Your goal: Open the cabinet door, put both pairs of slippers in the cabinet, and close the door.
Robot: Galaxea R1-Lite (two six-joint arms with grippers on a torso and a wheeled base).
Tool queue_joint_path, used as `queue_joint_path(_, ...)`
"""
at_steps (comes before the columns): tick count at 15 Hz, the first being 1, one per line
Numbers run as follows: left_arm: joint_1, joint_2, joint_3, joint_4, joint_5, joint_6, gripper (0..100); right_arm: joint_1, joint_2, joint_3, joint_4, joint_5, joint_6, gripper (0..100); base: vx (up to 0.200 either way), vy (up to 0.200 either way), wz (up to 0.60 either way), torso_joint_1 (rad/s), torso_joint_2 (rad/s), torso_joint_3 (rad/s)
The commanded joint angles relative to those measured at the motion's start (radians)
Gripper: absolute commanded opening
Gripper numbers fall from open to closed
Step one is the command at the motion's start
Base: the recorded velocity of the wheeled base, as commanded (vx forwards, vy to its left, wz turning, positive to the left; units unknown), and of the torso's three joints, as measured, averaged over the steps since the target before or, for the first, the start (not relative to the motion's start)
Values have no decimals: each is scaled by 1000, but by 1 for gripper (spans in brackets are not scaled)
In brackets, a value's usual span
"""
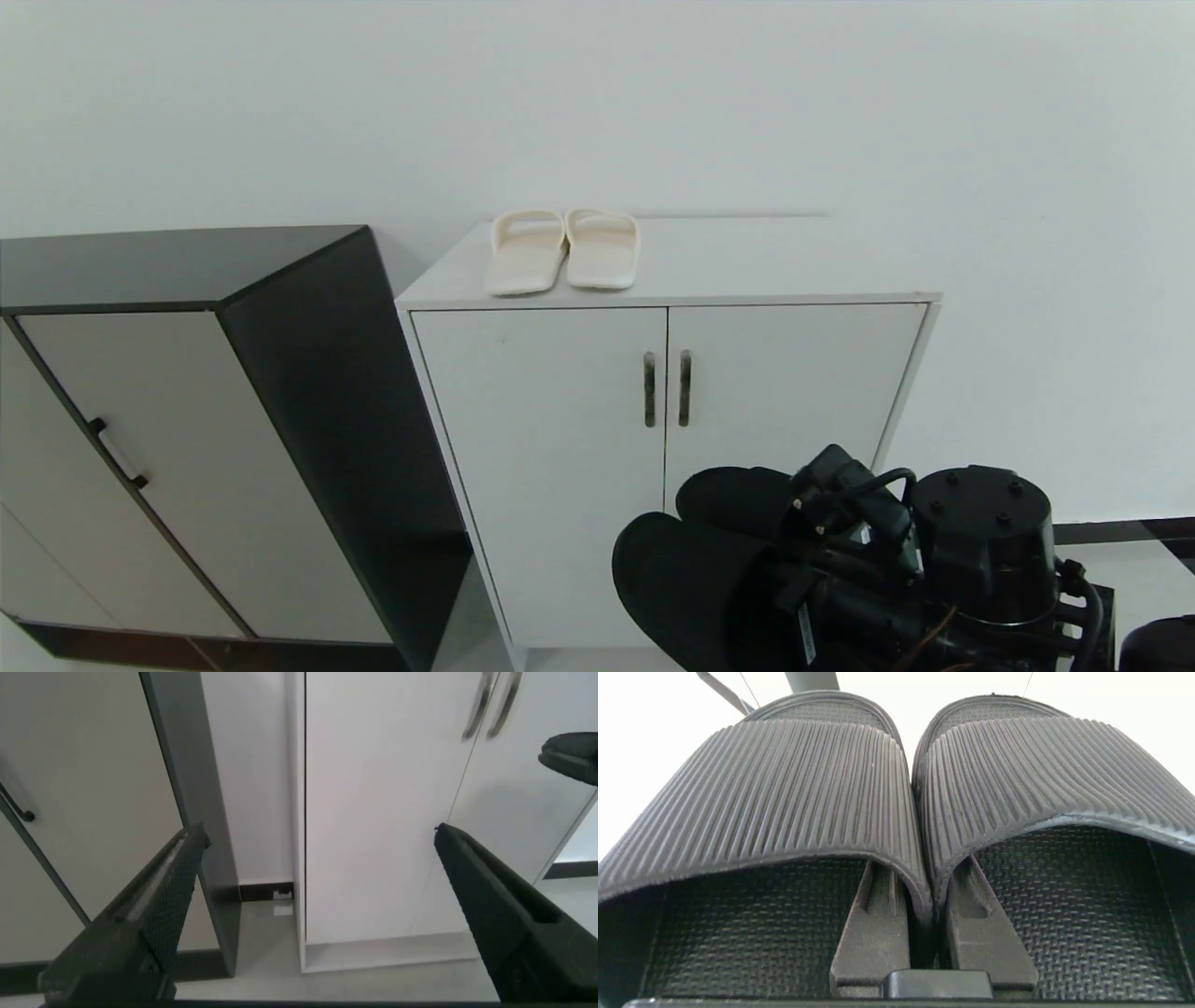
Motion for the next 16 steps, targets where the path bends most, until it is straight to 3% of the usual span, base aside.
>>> queue_joint_path(1,0,1,0,0,0,0,100,0,21,27,-22,-1,0,0,0,0,0,-154,481,334)
queue_joint_path(9,0,80,-9,-4,3,-6,100,-3,57,45,-94,-5,0,0,0,0,0,-120,465,342)
queue_joint_path(11,-2,175,-102,-7,-8,-72,100,-5,59,45,-97,-3,0,0,0,0,0,-61,452,376)
queue_joint_path(12,-5,290,-196,-9,-58,-96,100,-3,61,45,-97,-3,1,0,0,0,0,-41,437,393)
queue_joint_path(13,-8,414,-257,-18,-144,-96,100,-5,61,45,-97,-5,0,0,0,0,0,2,369,315)
queue_joint_path(15,-9,627,-317,-142,-321,-95,100,-5,59,45,-103,-5,5,0,0,0,0,1,60,38)
queue_joint_path(16,-9,682,-328,-184,-374,-95,100,-5,59,45,-109,-5,6,0,0,0,0,-27,56,105)
